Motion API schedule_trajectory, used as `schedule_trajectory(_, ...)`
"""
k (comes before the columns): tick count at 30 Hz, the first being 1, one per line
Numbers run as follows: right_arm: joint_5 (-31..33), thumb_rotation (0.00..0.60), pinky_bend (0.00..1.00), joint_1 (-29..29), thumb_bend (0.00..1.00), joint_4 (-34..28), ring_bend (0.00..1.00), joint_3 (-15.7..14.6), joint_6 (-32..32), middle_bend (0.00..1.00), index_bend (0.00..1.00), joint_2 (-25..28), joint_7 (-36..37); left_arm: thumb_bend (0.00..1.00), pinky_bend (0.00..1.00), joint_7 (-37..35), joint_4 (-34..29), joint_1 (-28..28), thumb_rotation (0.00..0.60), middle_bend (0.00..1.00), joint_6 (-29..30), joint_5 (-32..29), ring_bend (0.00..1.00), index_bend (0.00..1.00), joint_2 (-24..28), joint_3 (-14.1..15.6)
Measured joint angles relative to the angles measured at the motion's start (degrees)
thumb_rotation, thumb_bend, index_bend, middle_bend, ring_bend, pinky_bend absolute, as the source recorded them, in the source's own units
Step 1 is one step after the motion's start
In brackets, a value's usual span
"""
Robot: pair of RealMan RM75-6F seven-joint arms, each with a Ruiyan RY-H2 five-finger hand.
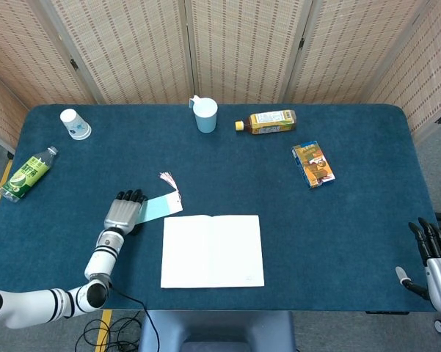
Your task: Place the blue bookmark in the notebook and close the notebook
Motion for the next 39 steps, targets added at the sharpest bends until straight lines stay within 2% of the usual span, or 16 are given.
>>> schedule_trajectory(12, 0.05, 0.6, 0.0, 0.05, 0.21, 0.23, 0.0, 0.03, -0.09, 0.03, 0.0, -0.07, 0.21, 0.4, 0.11, 0.37, 0.8, 0.38, 0.6, 0.05, 0.49, 0.49, 0.0, 0.24, -0.89, -0.12)
schedule_trajectory(29, 0.02, 0.6, 0.0, 0.11, 0.21, 0.05, 0.0, 0.13, 0.01, 0.03, 0.0, -0.04, -0.01, 0.4, 0.11, -1.48, 1.46, 1.4, 0.6, 0.05, 0.74, 2.59, 0.0, 0.27, -0.83, -1.42)
schedule_trajectory(39, 0.01, 0.6, 0.0, 0.15, 0.21, 0.09, 0.0, 0.13, 0.0, 0.03, 0.0, -0.08, -0.07, 0.4, 0.11, -4.45, -0.28, 2.36, 0.6, 0.05, 0.91, 7.5, 0.0, 0.27, 0.69, -1.74)
